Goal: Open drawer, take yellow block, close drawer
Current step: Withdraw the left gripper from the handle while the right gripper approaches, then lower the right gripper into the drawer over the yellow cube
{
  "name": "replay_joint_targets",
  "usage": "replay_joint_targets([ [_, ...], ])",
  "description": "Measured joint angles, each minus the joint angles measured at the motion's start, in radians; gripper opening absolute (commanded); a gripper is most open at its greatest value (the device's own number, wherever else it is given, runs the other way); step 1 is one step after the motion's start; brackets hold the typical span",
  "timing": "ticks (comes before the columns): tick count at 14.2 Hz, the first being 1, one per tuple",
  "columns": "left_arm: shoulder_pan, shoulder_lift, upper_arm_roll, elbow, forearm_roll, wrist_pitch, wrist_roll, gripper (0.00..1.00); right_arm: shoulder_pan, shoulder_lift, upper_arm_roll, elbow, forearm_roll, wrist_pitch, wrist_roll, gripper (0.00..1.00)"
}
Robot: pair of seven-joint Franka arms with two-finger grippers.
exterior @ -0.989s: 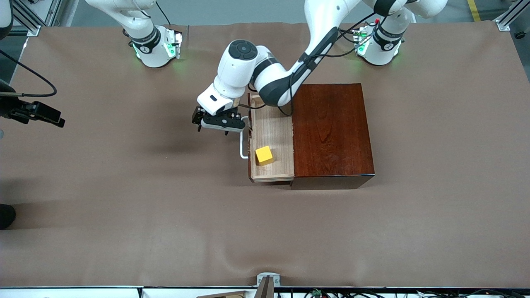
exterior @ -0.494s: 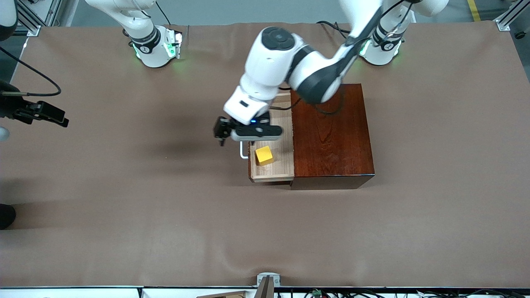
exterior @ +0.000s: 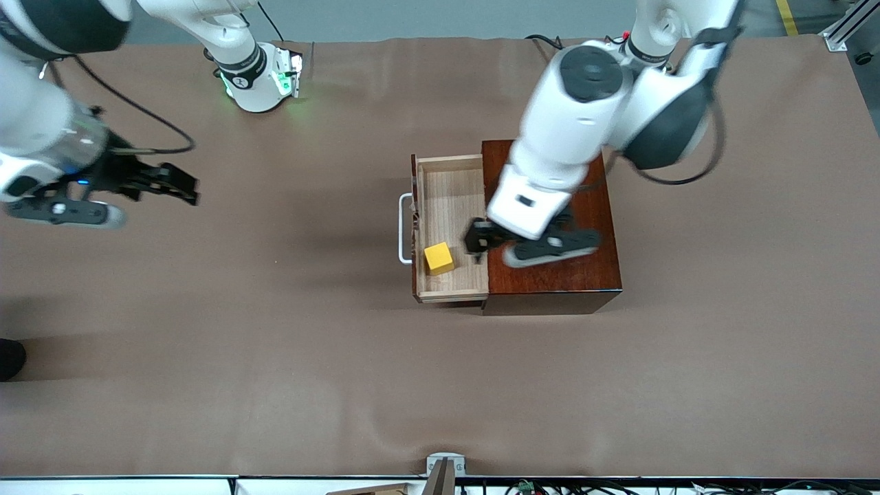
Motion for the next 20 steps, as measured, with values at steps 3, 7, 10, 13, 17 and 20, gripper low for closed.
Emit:
replay_joint_targets([
  [3,0.122,-0.106,-0.001,-0.091,0.000,-0.072,0.179,1.00,0.130,0.055,0.002,0.000,0.045,0.078,0.402,1.00],
  [7,0.261,-0.208,-0.001,-0.143,0.000,-0.216,0.414,1.00,0.288,0.138,0.004,0.005,0.067,0.234,0.953,1.00],
  [10,0.335,-0.256,-0.001,-0.147,0.000,-0.317,0.580,1.00,0.390,0.217,0.004,0.015,0.074,0.346,1.358,1.00],
  [13,0.407,-0.301,-0.001,-0.148,0.000,-0.401,0.700,1.00,0.446,0.289,0.004,0.026,0.074,0.454,1.660,1.00],
  [17,0.482,-0.334,0.001,-0.157,0.000,-0.438,0.729,1.00,0.485,0.365,0.004,0.030,0.074,0.580,1.809,1.00],
  [20,0.479,-0.337,0.010,-0.168,0.000,-0.440,0.730,1.00,0.491,0.427,0.003,0.031,0.074,0.653,1.815,1.00],
])
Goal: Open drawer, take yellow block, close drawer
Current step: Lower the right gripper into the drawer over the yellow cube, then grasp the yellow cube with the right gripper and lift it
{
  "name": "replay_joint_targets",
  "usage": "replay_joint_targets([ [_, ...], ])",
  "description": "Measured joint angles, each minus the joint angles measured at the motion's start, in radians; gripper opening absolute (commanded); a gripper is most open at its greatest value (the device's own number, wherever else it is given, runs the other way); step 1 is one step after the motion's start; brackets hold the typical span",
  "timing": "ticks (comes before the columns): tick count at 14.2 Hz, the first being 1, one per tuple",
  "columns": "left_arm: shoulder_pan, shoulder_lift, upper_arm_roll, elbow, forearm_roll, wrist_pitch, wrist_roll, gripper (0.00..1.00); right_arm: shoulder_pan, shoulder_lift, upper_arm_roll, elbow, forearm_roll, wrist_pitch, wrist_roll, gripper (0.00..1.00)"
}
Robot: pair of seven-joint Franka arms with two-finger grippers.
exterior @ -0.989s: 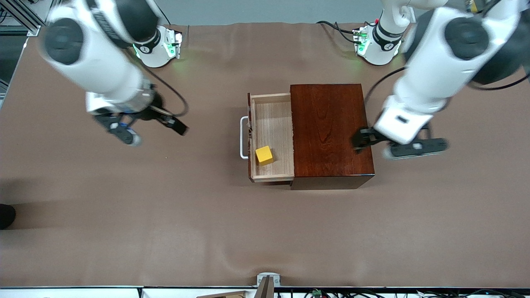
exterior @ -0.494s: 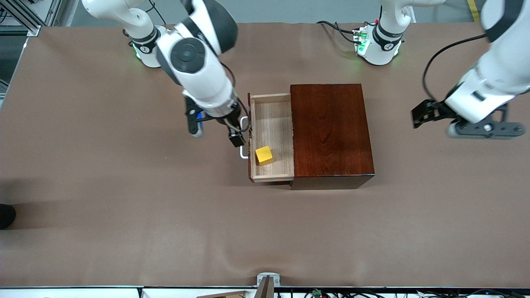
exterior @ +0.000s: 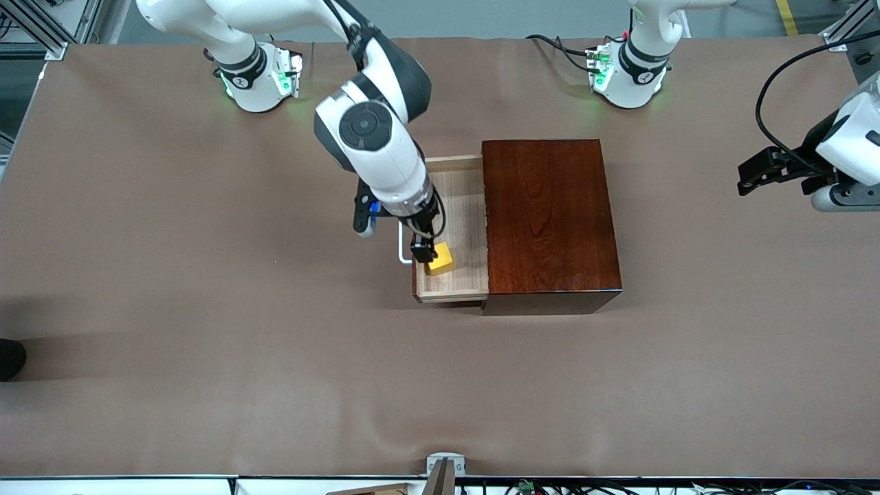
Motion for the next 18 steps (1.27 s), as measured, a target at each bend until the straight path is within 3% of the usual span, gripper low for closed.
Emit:
replay_joint_targets([
  [4,-0.058,-0.031,0.094,-0.003,0.000,-0.033,0.069,1.00,0.002,0.053,0.000,0.002,-0.022,0.039,-0.001,1.00],
  [10,0.004,-0.073,0.064,-0.025,-0.016,-0.043,0.079,1.00,0.013,0.097,0.000,0.002,-0.031,0.087,-0.001,1.00],
  [11,0.004,-0.073,0.059,-0.026,-0.017,-0.044,0.075,1.00,0.016,0.103,0.000,0.002,-0.031,0.101,-0.001,0.91],
  [13,0.004,-0.074,0.054,-0.026,-0.018,-0.046,0.067,1.00,0.023,0.111,0.000,0.002,-0.031,0.133,-0.001,0.37],
  [14,0.004,-0.074,0.054,-0.026,-0.018,-0.046,0.066,1.00,0.026,0.114,0.000,0.002,-0.031,0.139,-0.001,0.21],
  [18,0.006,-0.075,0.055,-0.026,-0.019,-0.047,0.066,1.00,0.028,0.115,-0.001,0.008,-0.031,0.141,0.000,0.19],
])
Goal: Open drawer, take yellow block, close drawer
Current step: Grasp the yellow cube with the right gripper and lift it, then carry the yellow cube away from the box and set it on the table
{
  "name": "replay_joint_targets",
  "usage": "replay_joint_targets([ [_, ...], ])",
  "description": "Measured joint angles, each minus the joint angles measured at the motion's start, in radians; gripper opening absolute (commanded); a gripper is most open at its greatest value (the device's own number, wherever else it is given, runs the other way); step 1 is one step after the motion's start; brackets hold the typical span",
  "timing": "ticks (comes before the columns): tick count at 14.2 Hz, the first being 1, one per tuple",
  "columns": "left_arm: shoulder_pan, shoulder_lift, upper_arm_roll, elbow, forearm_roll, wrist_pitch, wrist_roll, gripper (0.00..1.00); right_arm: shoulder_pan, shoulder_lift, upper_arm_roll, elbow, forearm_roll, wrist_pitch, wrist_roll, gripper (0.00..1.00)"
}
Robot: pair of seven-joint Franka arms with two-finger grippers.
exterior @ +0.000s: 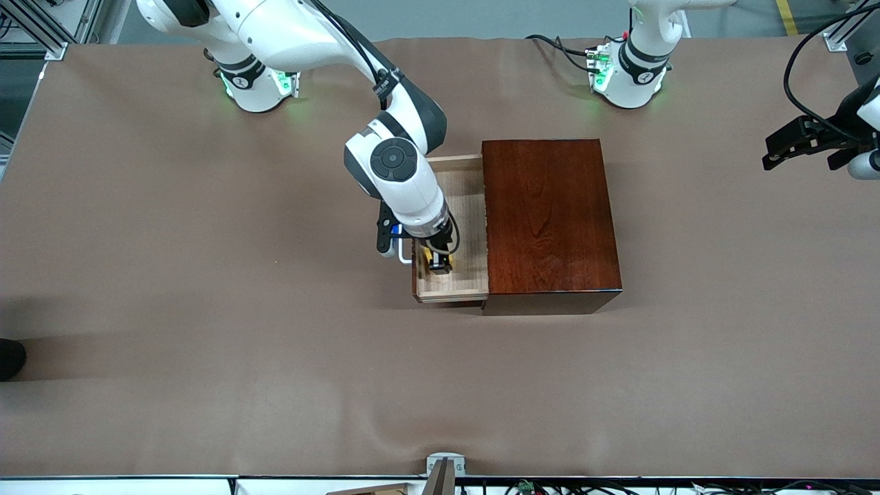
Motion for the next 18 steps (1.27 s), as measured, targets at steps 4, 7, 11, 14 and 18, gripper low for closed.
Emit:
replay_joint_targets([
  [4,0.001,0.001,0.000,0.000,0.000,0.000,-0.006,1.00,0.000,-0.002,0.001,0.066,0.003,-0.137,0.000,0.18],
  [7,0.001,0.009,0.000,0.005,0.000,0.003,-0.016,1.00,-0.003,-0.012,-0.002,0.201,0.033,-0.351,0.002,0.18],
  [11,-0.005,0.018,-0.021,0.014,0.002,0.005,-0.017,1.00,-0.049,-0.097,-0.013,0.270,0.091,-0.540,-0.164,0.16],
  [14,-0.011,0.018,-0.045,0.022,0.010,0.006,-0.019,1.00,-0.131,-0.155,-0.029,0.268,0.083,-0.722,-0.510,0.16],
  [18,-0.012,0.018,-0.079,0.034,0.012,0.006,-0.020,1.00,-0.325,-0.231,-0.042,0.182,-0.011,-0.802,-1.049,0.16],
])
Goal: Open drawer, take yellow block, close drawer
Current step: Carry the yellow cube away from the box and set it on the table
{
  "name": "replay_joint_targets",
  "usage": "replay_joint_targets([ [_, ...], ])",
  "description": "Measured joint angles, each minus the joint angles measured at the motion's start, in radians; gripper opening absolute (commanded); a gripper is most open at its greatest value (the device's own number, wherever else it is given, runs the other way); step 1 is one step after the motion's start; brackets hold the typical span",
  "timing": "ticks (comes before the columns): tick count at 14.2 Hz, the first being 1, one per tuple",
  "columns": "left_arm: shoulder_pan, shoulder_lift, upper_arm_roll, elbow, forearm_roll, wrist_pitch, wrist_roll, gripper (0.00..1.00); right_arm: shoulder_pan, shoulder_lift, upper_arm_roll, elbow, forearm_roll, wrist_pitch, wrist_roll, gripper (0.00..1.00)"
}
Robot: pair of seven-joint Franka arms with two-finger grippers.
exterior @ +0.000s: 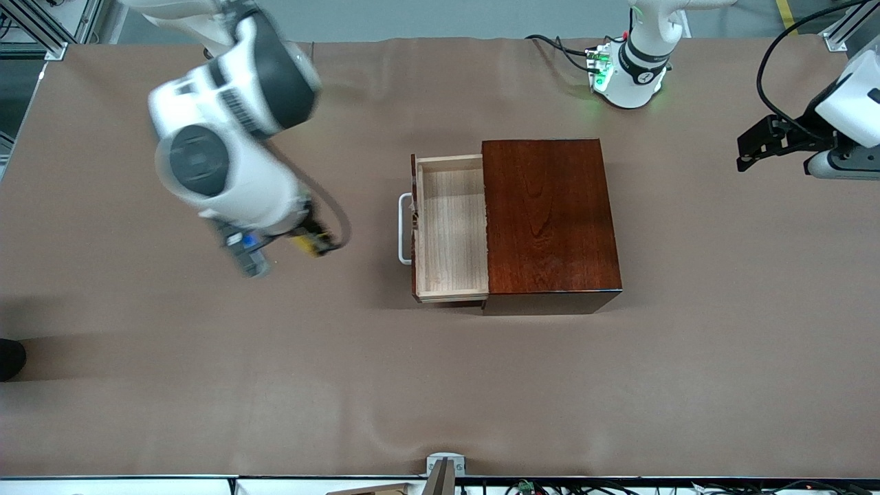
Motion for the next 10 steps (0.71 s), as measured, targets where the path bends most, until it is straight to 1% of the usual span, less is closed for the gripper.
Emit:
replay_joint_targets([
  [2,0.000,0.000,-0.005,0.001,0.000,0.000,0.000,1.00,-0.123,-0.042,-0.003,-0.067,-0.022,0.001,-0.284,0.17],
  [5,0.001,0.001,-0.007,0.001,0.000,0.000,0.000,1.00,-0.310,-0.060,-0.006,-0.109,-0.062,0.028,-0.686,0.17],
  [7,0.001,0.001,-0.007,0.001,0.000,0.000,0.000,1.00,-0.424,-0.053,-0.007,-0.131,-0.075,0.105,-0.932,0.16],
  [9,0.000,0.001,-0.008,0.001,0.000,0.000,0.000,1.00,-0.532,-0.023,-0.008,-0.147,-0.081,0.197,-1.140,0.16],
  [10,0.000,0.002,-0.009,0.001,0.000,0.000,0.000,1.00,-0.576,0.004,-0.008,-0.152,-0.085,0.240,-1.206,0.11],
])
